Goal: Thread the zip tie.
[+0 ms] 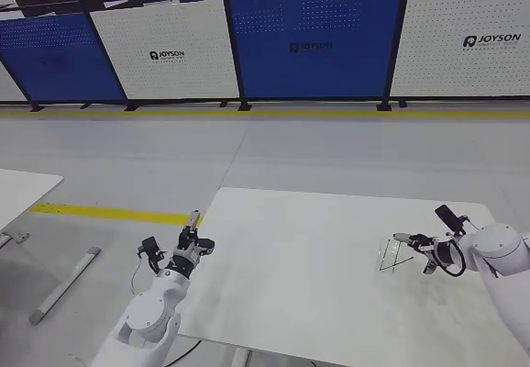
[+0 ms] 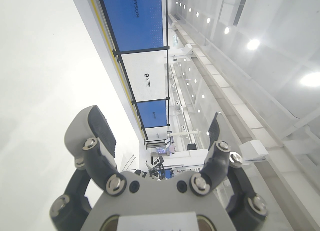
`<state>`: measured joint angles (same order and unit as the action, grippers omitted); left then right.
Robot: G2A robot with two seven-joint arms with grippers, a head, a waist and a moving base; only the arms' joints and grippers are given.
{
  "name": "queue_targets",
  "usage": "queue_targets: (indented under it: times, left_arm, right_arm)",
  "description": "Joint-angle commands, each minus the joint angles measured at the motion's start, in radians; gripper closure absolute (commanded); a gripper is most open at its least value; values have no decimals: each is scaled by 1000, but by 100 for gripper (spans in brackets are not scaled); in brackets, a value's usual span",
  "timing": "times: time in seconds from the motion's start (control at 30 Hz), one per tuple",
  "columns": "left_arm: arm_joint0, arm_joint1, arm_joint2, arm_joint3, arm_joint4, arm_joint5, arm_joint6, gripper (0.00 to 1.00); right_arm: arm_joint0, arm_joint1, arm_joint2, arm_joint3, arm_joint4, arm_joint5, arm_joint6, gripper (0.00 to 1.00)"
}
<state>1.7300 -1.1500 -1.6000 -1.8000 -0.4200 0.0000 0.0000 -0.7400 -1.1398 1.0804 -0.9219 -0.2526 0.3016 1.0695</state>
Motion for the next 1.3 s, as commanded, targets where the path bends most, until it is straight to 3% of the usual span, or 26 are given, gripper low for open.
queue_targets:
  times: [0.0, 0.03, 0.07, 0.1, 0.13, 0.17, 0.27, 0.3, 0.33, 0.43, 0.5, 0.63, 0.73, 0.77, 0.97, 1.27]
  left_arm:
    - [0, 0, 0, 0, 0, 0, 0, 0]
    - [0, 0, 0, 0, 0, 0, 0, 0]
    - [0, 0, 0, 0, 0, 0, 0, 0]
    - [0, 0, 0, 0, 0, 0, 0, 0]
    - [0, 0, 0, 0, 0, 0, 0, 0]
    - [0, 0, 0, 0, 0, 0, 0, 0]
    - [0, 0, 0, 0, 0, 0, 0, 0]
    - [0, 0, 0, 0, 0, 0, 0, 0]
    - [0, 0, 0, 0, 0, 0, 0, 0]
    - [0, 0, 0, 0, 0, 0, 0, 0]
    - [0, 0, 0, 0, 0, 0, 0, 0]
    - [0, 0, 0, 0, 0, 0, 0, 0]
    - [0, 0, 0, 0, 0, 0, 0, 0]
    - [0, 0, 0, 0, 0, 0, 0, 0]
    - [0, 0, 0, 0, 0, 0, 0, 0]
    - [0, 0, 0, 0, 0, 0, 0, 0]
  right_arm:
    - [-1, 3, 4, -7, -8, 3, -1, 0]
    - [-3, 5, 6, -13, -9, 1, 5, 0]
    - [-4, 7, 9, -16, -14, 2, 10, 16]
    - [-4, 10, 12, -20, -23, 10, 9, 25]
    - [-6, 11, 12, -24, -29, 13, 14, 44]
    - [-5, 13, 12, -27, -37, 18, 19, 56]
    - [-3, 16, 8, -32, -54, 26, 44, 76]
    - [-2, 16, 5, -31, -58, 32, 51, 75]
    - [0, 16, 2, -30, -64, 37, 54, 81]
    - [4, 15, -6, -19, -63, 38, 61, 85]
    - [9, 13, -10, -7, -64, 38, 65, 78]
    - [25, 10, -19, 18, -71, 38, 64, 85]
    - [34, 6, -27, 32, -75, 38, 64, 82]
    - [37, 5, -30, 36, -76, 38, 64, 87]
    - [54, -4, -47, 62, -84, 38, 67, 78]
    - [87, -23, -77, 110, -108, 38, 64, 77]
